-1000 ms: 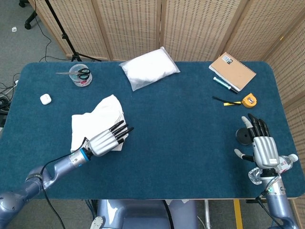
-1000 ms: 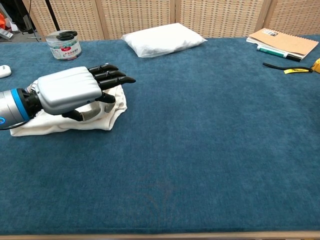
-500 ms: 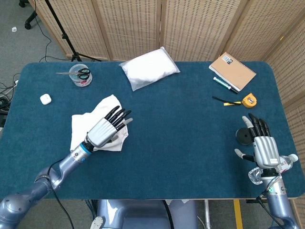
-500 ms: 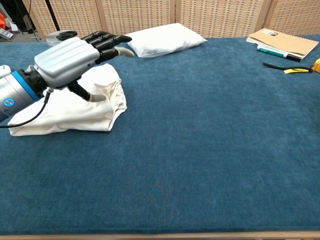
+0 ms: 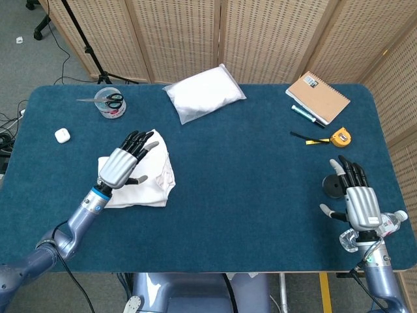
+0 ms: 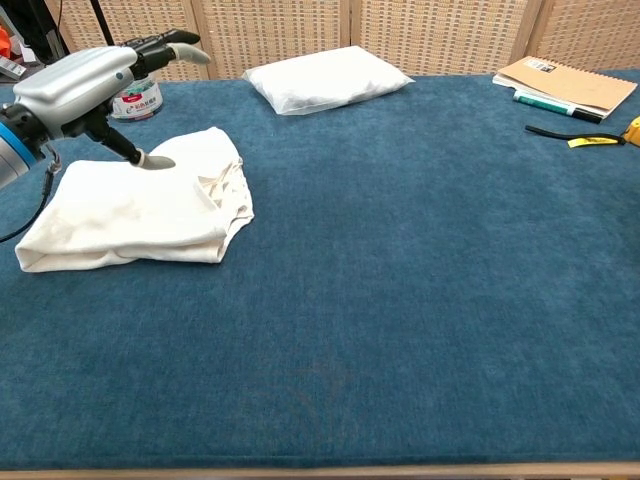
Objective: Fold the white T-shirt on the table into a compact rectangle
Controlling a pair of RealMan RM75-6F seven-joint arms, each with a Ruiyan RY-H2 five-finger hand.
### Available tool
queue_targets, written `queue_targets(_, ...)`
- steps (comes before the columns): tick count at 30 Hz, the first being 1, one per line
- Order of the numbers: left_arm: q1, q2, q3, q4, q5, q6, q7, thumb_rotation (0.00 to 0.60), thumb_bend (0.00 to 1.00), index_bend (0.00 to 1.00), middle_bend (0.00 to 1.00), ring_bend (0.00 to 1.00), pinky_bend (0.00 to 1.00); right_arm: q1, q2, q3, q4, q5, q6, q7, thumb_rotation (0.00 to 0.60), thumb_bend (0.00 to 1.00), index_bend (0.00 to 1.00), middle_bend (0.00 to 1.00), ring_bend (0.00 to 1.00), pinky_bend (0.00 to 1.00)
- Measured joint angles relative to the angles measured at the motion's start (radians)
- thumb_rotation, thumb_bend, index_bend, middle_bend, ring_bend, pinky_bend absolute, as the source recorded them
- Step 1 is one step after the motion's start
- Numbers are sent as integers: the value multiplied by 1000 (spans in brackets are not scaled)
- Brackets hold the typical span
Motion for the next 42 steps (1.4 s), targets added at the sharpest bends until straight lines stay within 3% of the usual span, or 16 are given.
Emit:
queue_targets(17, -36, -161, 13, 133, -15, -131, 29, 600, 132, 0, 0, 0, 0, 2, 1, 2, 6, 7, -7, 8, 600, 0, 0, 0, 0, 19)
queue_targets(25, -34, -158, 4, 129, -19, -96, 21, 600, 120, 0, 0, 0, 0, -1, 7, 3, 2, 6, -3, 15, 600, 0, 0, 0, 0, 19)
queue_targets(30, -27, -101, -10, 65, -17, -37, 19, 600, 0, 0, 0, 0, 0, -2, 8, 0, -4, -1, -1, 13, 600, 0, 0, 0, 0, 19)
queue_targets(34, -13, -30, -26, -21, -21, 17, 39, 600, 0, 0, 0, 0, 0, -2, 9, -4, -11, -6, 1, 5, 600, 0, 0, 0, 0, 19)
queue_targets(42, 74, 231, -54, -398, -99, 39, 158, 600, 0, 0, 0, 0, 0, -6, 18, -13, -29, -18, 8, -26, 600, 0, 0, 0, 0, 19)
